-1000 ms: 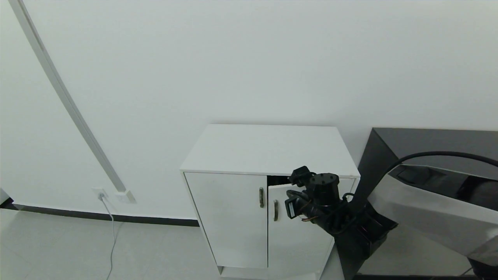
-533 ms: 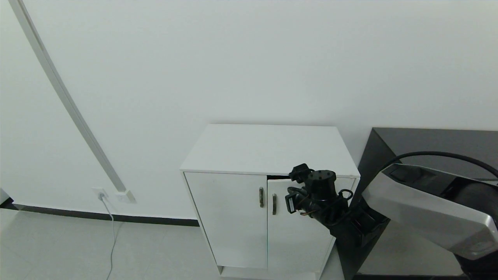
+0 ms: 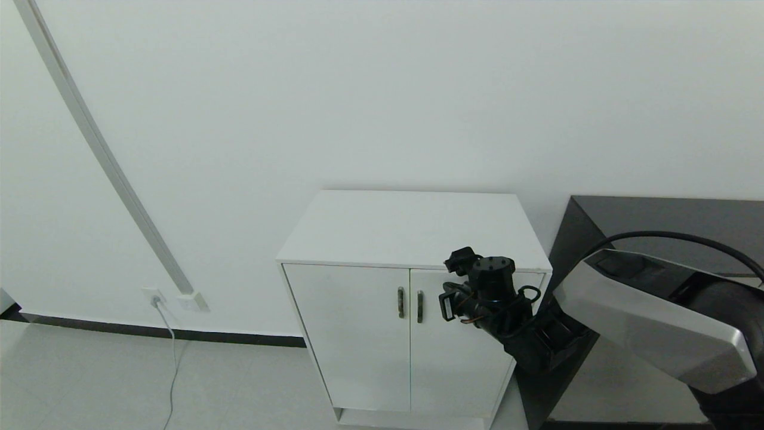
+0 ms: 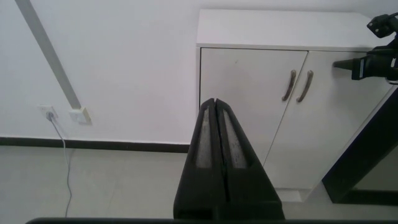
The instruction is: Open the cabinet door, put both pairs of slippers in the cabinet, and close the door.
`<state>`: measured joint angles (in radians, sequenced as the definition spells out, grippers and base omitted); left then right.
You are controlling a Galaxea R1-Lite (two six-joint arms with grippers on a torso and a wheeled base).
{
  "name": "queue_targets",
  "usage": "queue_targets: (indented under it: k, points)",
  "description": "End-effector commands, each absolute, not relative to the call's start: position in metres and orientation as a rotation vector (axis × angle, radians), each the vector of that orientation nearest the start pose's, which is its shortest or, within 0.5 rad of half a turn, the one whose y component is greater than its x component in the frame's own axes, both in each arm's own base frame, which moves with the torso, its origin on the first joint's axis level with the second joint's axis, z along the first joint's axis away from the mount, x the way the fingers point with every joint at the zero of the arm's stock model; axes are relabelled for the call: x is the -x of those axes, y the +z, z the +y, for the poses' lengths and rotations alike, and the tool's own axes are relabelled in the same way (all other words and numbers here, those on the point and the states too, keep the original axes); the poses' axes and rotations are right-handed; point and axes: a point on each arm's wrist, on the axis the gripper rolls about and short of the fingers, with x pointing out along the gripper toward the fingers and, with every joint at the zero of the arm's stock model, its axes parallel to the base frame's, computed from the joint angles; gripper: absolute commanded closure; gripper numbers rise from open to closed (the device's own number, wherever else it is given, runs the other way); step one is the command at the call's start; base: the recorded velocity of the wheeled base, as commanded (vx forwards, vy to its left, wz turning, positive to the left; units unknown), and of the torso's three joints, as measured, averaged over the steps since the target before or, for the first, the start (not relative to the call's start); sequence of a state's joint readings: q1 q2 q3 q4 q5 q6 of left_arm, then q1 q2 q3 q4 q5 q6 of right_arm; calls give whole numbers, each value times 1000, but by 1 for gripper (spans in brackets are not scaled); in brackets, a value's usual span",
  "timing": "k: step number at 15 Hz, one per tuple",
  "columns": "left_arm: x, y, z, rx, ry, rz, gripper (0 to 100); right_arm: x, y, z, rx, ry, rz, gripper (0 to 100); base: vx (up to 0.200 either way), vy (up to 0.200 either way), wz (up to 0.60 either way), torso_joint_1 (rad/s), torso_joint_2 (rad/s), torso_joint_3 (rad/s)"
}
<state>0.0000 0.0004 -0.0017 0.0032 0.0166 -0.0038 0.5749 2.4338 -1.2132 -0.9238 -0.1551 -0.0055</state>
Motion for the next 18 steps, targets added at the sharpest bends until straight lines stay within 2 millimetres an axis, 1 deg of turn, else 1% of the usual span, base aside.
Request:
queue_targets:
  k: [1, 18]
  points:
    - [23, 76, 0, 5, 17, 3, 100, -387, 26, 244, 111, 414, 275, 100, 0, 0, 0, 0, 0, 0]
    - [23, 76, 0, 5, 17, 1, 100, -394, 28, 244, 103, 405, 258, 100, 0, 0, 0, 0, 0, 0]
